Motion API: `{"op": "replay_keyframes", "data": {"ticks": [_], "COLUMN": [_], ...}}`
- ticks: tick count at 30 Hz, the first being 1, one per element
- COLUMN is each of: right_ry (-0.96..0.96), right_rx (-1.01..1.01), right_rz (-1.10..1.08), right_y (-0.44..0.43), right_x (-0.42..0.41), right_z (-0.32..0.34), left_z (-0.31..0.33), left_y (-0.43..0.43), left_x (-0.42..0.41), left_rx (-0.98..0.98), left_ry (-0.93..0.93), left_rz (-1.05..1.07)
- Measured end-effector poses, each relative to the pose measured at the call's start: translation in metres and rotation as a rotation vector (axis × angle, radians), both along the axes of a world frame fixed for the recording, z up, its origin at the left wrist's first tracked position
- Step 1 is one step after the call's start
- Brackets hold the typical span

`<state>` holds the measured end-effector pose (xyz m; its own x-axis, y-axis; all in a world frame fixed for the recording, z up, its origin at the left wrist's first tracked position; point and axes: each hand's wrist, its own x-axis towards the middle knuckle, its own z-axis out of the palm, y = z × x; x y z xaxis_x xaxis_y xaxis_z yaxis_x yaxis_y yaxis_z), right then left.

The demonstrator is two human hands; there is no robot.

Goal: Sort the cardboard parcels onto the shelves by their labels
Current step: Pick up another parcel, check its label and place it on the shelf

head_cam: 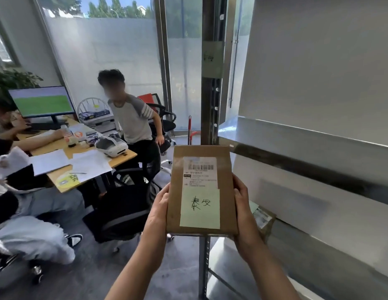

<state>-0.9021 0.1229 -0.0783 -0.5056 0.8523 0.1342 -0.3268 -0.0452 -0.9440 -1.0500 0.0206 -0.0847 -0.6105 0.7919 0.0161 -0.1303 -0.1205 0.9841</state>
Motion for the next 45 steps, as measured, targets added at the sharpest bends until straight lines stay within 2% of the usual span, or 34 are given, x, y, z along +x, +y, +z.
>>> {"op": "replay_keyframes", "data": {"ticks": [6, 14, 23, 35, 42, 45], "right_ry": [-0.023, -0.001, 0.002, 0.059, 0.036, 0.032], "right_rx": [0.046, 0.048, 0.109, 0.207, 0.239, 0.224], "right_rz": [-0.098, -0.286, -0.473, -0.67, -0.689, -0.7], "right_y": [0.013, -0.003, -0.023, -0.04, -0.019, 0.002], "right_x": [-0.019, -0.063, -0.08, -0.047, -0.002, 0.016], "right_z": [0.008, 0.014, 0.033, 0.084, 0.142, 0.158], "left_z": [0.006, 0.009, 0.018, 0.069, 0.127, 0.143], "left_y": [0.031, 0.053, 0.063, 0.075, 0.1, 0.12], "left_x": [-0.033, -0.091, -0.112, -0.084, -0.042, -0.026], "left_rx": [0.039, 0.117, 0.176, 0.246, 0.329, 0.348], "left_ry": [0.039, -0.017, -0.043, -0.001, 0.011, 0.073], "left_rz": [-0.146, -0.369, -0.539, -0.73, -0.736, -0.733]}}
